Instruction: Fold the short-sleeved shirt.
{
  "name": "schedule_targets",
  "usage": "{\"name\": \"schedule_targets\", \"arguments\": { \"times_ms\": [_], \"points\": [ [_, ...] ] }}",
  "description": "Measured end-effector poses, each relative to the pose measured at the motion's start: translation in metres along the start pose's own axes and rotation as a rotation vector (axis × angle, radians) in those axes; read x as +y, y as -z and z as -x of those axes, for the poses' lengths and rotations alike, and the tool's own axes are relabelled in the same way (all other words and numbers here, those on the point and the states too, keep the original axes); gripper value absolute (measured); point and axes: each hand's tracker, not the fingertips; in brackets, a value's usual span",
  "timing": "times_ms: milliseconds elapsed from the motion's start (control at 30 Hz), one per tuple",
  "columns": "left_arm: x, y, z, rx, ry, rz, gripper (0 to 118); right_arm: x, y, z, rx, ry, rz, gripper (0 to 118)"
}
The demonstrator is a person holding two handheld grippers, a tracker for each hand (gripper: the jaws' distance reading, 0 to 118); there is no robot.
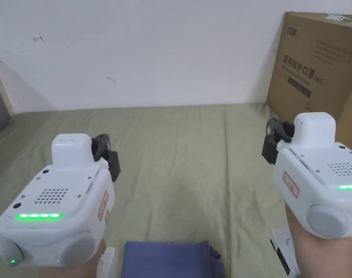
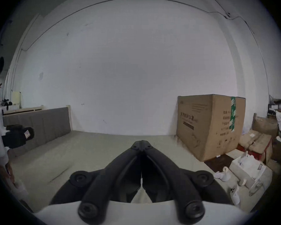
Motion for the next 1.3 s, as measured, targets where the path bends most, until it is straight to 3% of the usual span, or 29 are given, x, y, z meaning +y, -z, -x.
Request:
{"name": "schedule_targets", "arguments": {
  "times_ms": [233,400,467,533,633,733,833,900,1000,1067,1100,1133,1167,1200,1233,1300],
  "points": [
    [0.001,-0.001,-0.008,-0.027,0.035,-0.004,2,0.002,-0.007,0.001,-0.019,-0.034,-0.003,0],
    [0.004,-0.006,-0.005,-0.029,0.025,-0.005,2,0.01,-0.005,0.0,0.019,0.04,0.04,0],
    [0.004,-0.009,0.003,-0.014,0.024,-0.003,2,0.004,0.01,0.009,0.117,0.09,0.16,0],
    [0.002,-0.011,0.015,-0.001,0.028,0.028,2,-0.02,0.037,0.027,0.274,0.154,0.39,0],
    [-0.012,-0.013,0.037,0.012,-0.014,0.109,2,-0.086,0.078,0.059,0.559,0.189,0.849,0],
    [-0.031,-0.013,0.06,0.009,-0.063,0.204,2,-0.15,0.08,0.086,0.581,0.104,1.046,0],
    [-0.057,-0.008,0.087,-0.061,-0.174,0.35,2,-0.186,0.074,0.087,0.569,0.063,1.1,0],
    [-0.076,-0.003,0.103,-0.094,-0.263,0.446,2,-0.199,0.073,0.075,0.552,0.091,1.119,0],
    [-0.11,0.013,0.127,-0.271,-0.461,0.616,3,-0.208,0.072,0.05,0.605,0.235,1.124,0],
    [-0.139,0.029,0.14,-0.404,-0.612,0.745,14,-0.212,0.074,0.039,0.595,0.273,1.141,0],
    [-0.155,0.035,0.143,-0.455,-0.668,0.794,37,-0.214,0.075,0.034,0.6,0.298,1.148,0],
    [-0.169,0.04,0.144,-0.476,-0.689,0.837,37,-0.217,0.076,0.03,0.611,0.321,1.153,0],
    [-0.182,0.045,0.144,-0.501,-0.71,0.861,45,-0.219,0.076,0.027,0.62,0.333,1.153,0],
    [-0.194,0.048,0.142,-0.543,-0.732,0.899,61,-0.22,0.077,0.025,0.626,0.341,1.153,0],
    [-0.206,0.052,0.14,-0.584,-0.755,0.923,86,-0.221,0.076,0.024,0.634,0.349,1.15,0],
    [-0.226,0.06,0.136,-0.667,-0.786,0.955,116,-0.225,0.076,0.021,0.641,0.376,1.148,0]
  ]
}}
